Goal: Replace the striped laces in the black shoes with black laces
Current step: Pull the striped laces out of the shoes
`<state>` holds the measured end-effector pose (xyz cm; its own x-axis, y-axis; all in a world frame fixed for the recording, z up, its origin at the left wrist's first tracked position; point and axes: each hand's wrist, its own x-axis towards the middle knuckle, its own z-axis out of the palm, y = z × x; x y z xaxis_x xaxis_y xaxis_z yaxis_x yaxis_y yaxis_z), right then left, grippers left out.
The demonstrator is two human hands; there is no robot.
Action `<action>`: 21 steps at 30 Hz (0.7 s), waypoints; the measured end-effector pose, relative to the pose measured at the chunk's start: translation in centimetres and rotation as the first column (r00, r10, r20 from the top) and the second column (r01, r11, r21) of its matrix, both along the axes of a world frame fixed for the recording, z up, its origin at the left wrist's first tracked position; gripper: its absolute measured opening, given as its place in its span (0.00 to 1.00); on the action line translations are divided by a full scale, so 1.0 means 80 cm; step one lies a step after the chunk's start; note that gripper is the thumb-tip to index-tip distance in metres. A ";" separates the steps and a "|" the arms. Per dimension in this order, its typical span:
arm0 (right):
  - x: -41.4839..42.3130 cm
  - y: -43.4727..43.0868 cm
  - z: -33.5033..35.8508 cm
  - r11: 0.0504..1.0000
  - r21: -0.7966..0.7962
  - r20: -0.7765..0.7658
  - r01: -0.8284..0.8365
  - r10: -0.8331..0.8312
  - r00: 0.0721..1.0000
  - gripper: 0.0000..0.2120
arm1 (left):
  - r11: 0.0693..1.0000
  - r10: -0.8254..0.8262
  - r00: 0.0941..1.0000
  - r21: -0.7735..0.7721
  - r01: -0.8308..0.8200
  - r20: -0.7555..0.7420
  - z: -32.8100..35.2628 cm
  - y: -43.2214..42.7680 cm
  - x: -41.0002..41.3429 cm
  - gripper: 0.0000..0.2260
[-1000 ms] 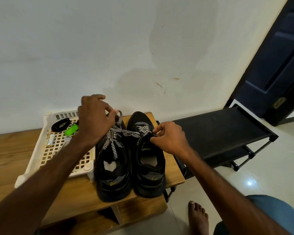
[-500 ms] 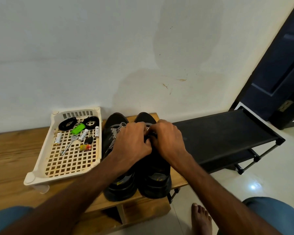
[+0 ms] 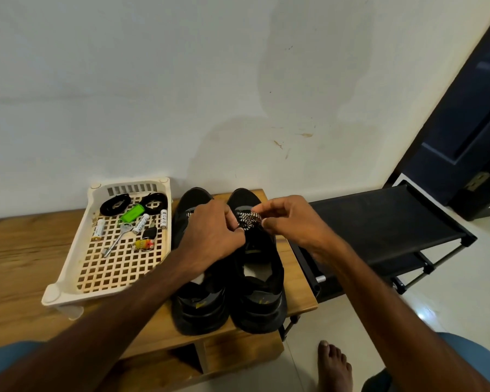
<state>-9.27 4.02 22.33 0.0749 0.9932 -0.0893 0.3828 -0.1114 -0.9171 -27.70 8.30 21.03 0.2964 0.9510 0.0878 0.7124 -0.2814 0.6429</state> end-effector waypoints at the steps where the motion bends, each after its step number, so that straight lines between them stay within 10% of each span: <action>1: -0.003 -0.001 0.001 0.997 0.033 0.098 -0.066 0.063 0.993 0.13 | 1.000 -0.007 1.000 0.010 0.007 0.001 0.000 -0.001 -0.001 0.05; 7: -0.037 -0.001 -0.010 0.986 0.086 0.786 -0.144 0.021 0.618 0.08 | 0.997 -0.048 0.999 0.058 0.049 -0.016 -0.002 -0.005 0.006 0.01; 14: -0.014 0.003 -0.006 0.973 0.209 0.449 0.100 -0.186 0.874 0.01 | 0.998 -0.024 1.000 0.064 0.024 -0.004 -0.004 -0.005 0.005 0.03; 18: 0.020 0.004 0.001 0.865 0.355 0.294 0.355 -0.464 0.836 0.01 | 0.997 -0.039 0.999 0.061 0.039 -0.012 -0.004 -0.006 0.009 0.03; 21: 0.021 0.005 -0.001 0.925 0.282 0.414 0.255 -0.357 0.837 0.06 | 0.997 -0.031 0.999 0.064 0.031 -0.013 -0.004 -0.005 0.008 0.02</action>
<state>-7.59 4.44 22.24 0.3593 0.9034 0.2340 0.7356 -0.1198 -0.6667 -27.06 7.90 20.69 0.3272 0.9339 0.1441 0.7105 -0.3436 0.6141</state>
